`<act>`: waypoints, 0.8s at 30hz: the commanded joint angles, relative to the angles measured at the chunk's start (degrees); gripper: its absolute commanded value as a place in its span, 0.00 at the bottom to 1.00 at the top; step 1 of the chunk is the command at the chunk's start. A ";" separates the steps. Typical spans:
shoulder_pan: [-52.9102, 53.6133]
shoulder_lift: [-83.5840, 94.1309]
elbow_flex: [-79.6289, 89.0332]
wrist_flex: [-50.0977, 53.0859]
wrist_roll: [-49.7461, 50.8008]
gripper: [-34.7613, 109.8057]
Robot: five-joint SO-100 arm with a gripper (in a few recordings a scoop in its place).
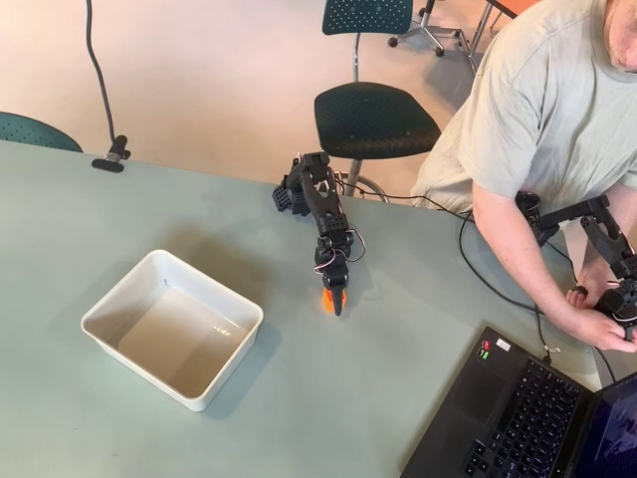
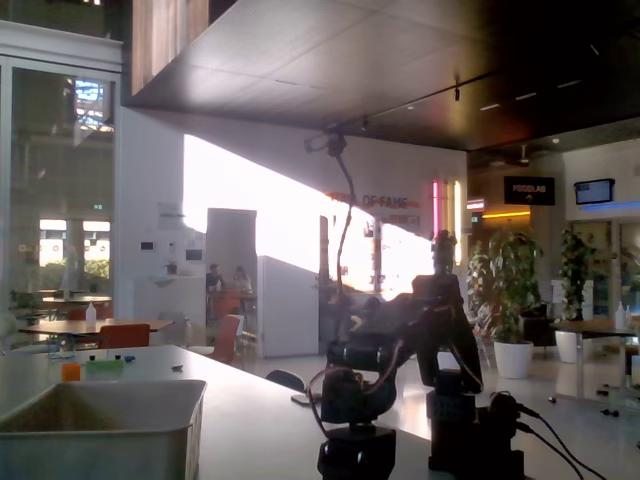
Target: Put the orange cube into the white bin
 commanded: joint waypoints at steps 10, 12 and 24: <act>-0.62 0.44 -1.32 0.53 0.18 0.62; -0.53 0.44 -1.32 1.23 0.18 0.62; -0.09 0.44 -2.02 2.29 0.18 0.52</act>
